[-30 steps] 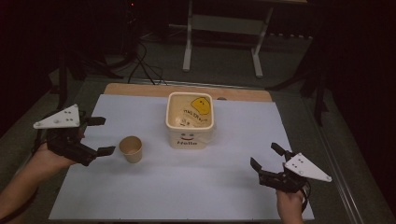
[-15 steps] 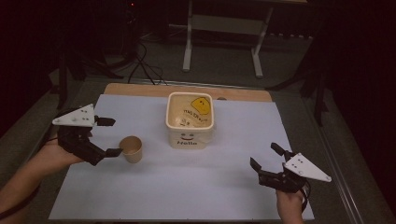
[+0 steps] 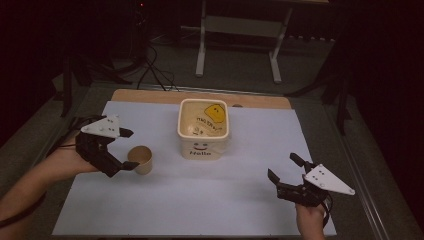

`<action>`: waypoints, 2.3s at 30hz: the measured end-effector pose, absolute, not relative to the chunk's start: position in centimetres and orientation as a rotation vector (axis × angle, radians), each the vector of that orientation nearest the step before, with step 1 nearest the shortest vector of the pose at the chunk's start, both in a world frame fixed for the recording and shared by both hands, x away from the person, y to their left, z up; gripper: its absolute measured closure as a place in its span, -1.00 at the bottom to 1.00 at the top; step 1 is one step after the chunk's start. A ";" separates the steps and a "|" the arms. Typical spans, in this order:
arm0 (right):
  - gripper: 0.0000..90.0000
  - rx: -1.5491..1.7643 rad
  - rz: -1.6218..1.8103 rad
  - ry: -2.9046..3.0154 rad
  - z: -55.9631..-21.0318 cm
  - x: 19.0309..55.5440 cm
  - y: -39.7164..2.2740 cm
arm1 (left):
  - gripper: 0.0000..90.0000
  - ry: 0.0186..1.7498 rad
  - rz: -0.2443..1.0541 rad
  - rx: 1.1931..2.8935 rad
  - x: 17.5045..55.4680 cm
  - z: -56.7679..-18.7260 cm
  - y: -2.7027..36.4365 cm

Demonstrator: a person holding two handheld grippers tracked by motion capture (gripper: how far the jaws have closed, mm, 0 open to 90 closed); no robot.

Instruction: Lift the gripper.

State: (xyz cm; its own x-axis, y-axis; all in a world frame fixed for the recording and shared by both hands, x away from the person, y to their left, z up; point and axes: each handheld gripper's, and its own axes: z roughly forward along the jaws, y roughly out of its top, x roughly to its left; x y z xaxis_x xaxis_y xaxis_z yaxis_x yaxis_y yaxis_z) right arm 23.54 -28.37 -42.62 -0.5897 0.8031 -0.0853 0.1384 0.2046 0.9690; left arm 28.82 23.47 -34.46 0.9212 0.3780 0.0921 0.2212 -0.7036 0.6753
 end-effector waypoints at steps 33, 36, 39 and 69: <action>-0.73 0.859 1.413 1.902 -42.7 23.5 -28.1 | -0.25 0.481 0.201 2.628 31.9 -38.6 21.7; -0.73 0.860 1.412 1.904 -42.7 23.6 -28.1 | -0.17 0.495 0.204 2.645 32.1 -39.1 21.5; -0.73 0.856 1.411 1.907 -42.7 23.6 -28.1 | -0.10 0.499 0.195 2.661 32.2 -39.6 21.2; -0.72 0.852 1.407 1.917 -42.8 23.7 -28.1 | 0.70 0.547 0.198 2.790 33.1 -44.4 20.4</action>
State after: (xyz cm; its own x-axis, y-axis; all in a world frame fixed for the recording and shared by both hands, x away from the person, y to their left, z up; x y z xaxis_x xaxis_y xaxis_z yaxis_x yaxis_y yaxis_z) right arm 23.74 -28.12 -42.77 -0.6098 0.7866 -0.0968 0.1437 0.2299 0.9625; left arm 33.09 20.39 -44.39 0.9183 0.3880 0.0779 0.3481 -0.8856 0.3076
